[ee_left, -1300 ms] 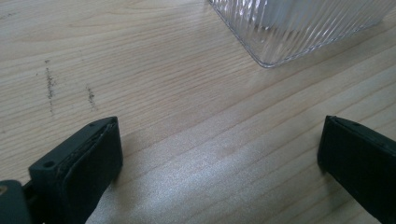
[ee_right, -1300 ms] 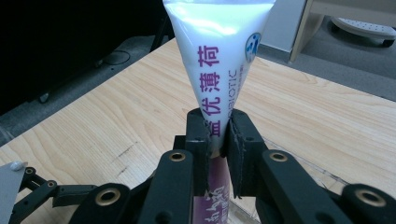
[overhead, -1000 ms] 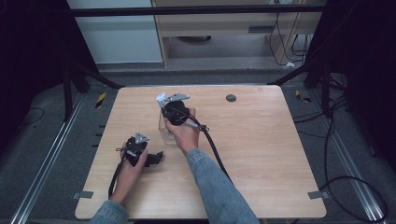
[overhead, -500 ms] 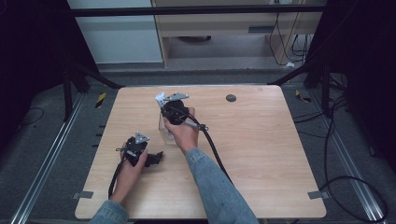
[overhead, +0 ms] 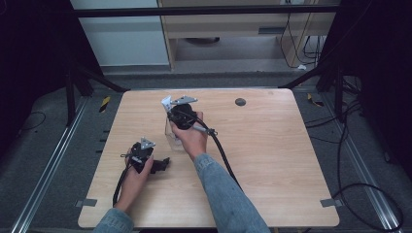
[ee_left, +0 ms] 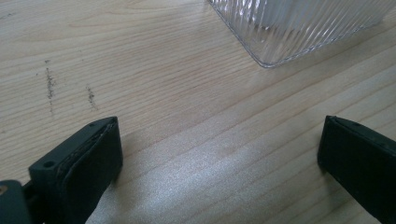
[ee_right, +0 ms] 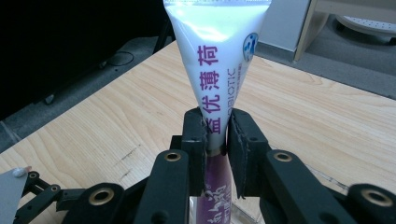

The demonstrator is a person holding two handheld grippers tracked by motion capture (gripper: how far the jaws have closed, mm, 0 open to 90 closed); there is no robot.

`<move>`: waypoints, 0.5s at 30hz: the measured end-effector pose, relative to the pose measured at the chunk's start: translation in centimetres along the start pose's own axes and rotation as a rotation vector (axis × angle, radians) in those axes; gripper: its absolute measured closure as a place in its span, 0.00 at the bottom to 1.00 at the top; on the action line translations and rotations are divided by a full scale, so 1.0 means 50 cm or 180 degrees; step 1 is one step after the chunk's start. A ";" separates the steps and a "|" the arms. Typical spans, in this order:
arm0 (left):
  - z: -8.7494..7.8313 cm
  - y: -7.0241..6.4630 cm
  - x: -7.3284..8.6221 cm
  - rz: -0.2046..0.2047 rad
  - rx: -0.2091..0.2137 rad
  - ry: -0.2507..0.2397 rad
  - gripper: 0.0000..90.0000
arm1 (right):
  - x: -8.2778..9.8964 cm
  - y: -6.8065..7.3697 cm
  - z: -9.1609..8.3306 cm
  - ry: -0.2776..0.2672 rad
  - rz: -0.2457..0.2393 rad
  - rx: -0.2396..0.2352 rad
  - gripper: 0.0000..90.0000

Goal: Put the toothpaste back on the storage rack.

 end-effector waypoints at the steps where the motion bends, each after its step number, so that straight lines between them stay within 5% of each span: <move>1: 0.000 0.000 0.000 0.0000 0.0000 0.0000 0.00 | 0.000 0.000 0.000 0.0000 0.0000 0.0000 0.85; 15: 0.000 0.000 0.000 0.0000 0.0000 0.0000 0.00 | -0.001 -0.003 -0.010 0.0015 -0.0013 -0.0017 0.82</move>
Point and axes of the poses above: each handheld gripper's, and its own axes: z roughly forward along the jaws, x roughly out of its underside, y roughly to its left, the point moved 9 cm from there along z, roughly forward along the jaws, and after that the axes turned 8 degrees about -y, right-handed, at the moved point
